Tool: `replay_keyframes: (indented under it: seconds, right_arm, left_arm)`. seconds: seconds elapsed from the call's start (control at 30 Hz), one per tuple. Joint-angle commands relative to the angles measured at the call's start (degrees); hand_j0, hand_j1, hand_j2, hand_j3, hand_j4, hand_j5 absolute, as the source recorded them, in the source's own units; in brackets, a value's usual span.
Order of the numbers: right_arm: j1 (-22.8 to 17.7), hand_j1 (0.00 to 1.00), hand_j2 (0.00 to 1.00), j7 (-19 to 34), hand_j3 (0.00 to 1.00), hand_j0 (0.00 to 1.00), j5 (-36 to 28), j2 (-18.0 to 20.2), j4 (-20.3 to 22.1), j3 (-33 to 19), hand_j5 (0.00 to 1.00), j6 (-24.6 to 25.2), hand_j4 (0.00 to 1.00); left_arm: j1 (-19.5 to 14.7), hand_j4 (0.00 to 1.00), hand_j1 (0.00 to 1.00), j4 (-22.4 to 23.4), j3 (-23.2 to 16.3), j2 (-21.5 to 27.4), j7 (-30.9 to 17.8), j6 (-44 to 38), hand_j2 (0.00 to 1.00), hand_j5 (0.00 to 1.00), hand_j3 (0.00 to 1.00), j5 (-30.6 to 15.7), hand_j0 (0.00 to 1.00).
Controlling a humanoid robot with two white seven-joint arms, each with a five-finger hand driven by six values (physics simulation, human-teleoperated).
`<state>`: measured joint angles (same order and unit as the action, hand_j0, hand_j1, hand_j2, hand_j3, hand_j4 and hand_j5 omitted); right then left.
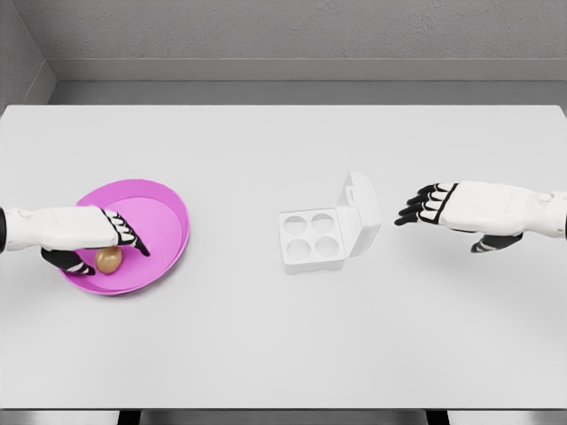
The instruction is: Pack egg into the box and close the box lid
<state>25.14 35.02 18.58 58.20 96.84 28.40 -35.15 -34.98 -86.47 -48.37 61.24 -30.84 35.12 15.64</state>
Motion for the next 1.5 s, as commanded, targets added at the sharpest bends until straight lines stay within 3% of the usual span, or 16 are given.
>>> replay_keyframes:
  seconds: [0.0,0.33,0.5,0.97,1.27,1.47]
  right_arm:
    - [0.0,1.00,1.00,0.0,1.00,1.00,-0.3,0.1,0.0,-0.1,1.00,0.1,1.00]
    - [0.1,1.00,1.00,0.0,1.00,1.00,-0.3,0.1,-0.1,-0.2,1.00,0.1,1.00]
    - [0.1,1.00,1.00,0.0,1.00,1.00,-0.3,0.1,-0.1,-0.2,1.00,0.1,1.00]
    - [0.6,1.00,1.00,0.0,1.00,1.00,-0.3,0.0,0.2,-1.1,1.00,0.1,1.00]
    - [0.5,1.00,1.00,0.0,1.00,1.00,-0.3,0.1,0.2,-1.1,1.00,0.1,1.00]
    - [0.6,1.00,1.00,0.0,1.00,1.00,-0.3,0.0,0.2,-1.1,1.00,0.1,1.00]
  left_arm:
    - [0.0,0.80,0.80,0.0,0.0,0.0,-0.1,-0.1,0.80,0.80,0.80,-0.3,0.80]
    - [0.0,0.80,0.80,0.0,-0.1,-0.2,-0.2,-0.1,0.80,0.80,0.80,-0.3,0.80]
    - [0.0,0.72,0.72,0.0,-0.1,-0.2,-0.2,-0.1,0.72,0.72,0.72,-0.2,0.72]
    - [0.4,0.66,0.66,0.0,-0.1,-0.2,-1.1,-0.1,0.66,0.66,0.66,-0.3,0.66]
    - [0.4,0.41,0.41,-0.2,-0.1,-0.2,-1.3,-0.1,0.41,0.41,0.41,-0.3,0.41]
    - [0.4,0.34,0.34,-0.2,0.0,-0.4,-1.4,-0.1,0.34,0.34,0.34,-0.3,0.34]
